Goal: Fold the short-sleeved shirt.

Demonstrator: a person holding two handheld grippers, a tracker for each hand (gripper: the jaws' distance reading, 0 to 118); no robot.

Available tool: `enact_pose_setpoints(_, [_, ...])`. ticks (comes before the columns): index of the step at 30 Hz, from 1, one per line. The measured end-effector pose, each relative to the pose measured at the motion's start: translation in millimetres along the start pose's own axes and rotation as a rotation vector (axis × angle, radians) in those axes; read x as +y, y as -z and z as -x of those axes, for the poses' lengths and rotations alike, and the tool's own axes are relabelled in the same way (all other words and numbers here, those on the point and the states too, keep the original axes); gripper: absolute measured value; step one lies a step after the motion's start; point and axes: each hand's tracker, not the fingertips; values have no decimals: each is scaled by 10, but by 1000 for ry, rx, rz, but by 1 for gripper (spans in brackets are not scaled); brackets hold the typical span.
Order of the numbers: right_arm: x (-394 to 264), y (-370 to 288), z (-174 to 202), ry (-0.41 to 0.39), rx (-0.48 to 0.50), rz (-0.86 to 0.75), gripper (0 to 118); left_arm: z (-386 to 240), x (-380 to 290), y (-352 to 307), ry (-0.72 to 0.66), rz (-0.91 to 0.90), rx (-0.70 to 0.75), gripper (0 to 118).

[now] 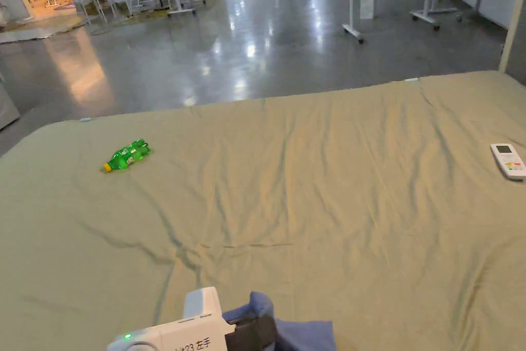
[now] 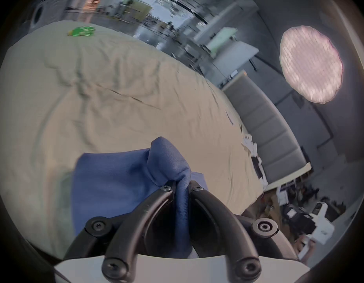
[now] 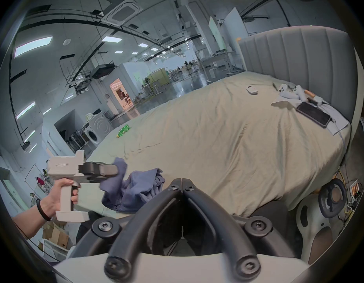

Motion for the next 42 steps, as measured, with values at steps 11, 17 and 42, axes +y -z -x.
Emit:
enact_pose_setpoints(11, [-134,-76,-250,21,-48,8,0,-117,-1,38,9,-149,-23,80])
enact_pose_setpoints(17, [-189,-46,-315,54,-52,30,0,67,-265,367,-319,-15,-154,10])
enact_pose_setpoints(42, [-175,1333,548,-169,213,258,0,85,-295,-684,-74,-167,-136,3])
